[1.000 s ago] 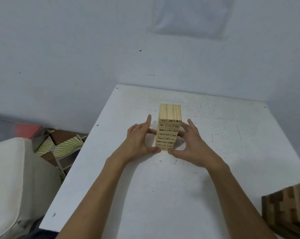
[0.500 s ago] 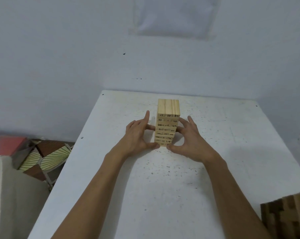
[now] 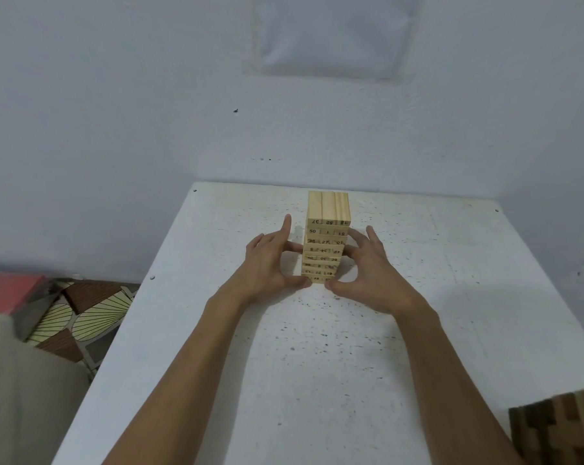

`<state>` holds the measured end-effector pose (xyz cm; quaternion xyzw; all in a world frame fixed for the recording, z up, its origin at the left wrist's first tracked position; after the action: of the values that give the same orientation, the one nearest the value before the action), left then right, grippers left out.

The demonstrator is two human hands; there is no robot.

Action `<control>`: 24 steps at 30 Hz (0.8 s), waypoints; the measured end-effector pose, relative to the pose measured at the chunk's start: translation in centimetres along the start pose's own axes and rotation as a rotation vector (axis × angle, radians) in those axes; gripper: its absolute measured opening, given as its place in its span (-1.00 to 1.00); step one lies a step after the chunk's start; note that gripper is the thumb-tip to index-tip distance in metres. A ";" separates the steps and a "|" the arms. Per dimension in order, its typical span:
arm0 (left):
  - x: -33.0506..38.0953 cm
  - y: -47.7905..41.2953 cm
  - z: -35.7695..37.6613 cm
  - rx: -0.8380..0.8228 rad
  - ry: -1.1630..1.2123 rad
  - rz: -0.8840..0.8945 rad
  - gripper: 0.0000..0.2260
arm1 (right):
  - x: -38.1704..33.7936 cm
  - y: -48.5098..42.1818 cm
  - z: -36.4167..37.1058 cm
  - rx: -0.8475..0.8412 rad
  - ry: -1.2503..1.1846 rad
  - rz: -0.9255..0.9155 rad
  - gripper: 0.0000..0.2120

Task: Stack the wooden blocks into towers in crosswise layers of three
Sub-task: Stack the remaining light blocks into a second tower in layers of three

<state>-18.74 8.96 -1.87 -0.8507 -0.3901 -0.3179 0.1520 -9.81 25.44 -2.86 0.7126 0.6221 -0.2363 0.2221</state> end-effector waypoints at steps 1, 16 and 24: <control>0.0 0.0 0.0 -0.001 -0.001 -0.002 0.03 | 0.0 0.0 0.0 0.001 -0.001 0.000 -0.44; -0.3 1.4 0.5 -0.007 -0.047 -0.047 -0.02 | -0.6 1.6 0.0 0.036 0.067 0.074 -0.31; -0.2 6.6 -0.4 0.013 -0.046 -0.139 -0.15 | -1.7 7.0 0.6 0.107 0.119 0.093 -0.42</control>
<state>-14.01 4.39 -1.74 -0.8276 -0.4536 -0.3056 0.1261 -3.08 22.82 -2.15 0.7644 0.5869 -0.2159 0.1570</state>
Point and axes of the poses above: each hand's wrist, its own y-axis away from the middle knuckle, its own z-axis out of the palm, x = y × z, the point moved 6 cm from there along -y, towards the middle knuckle, and after that the axes turned 6 degrees about -z, right-handed, at the moved point
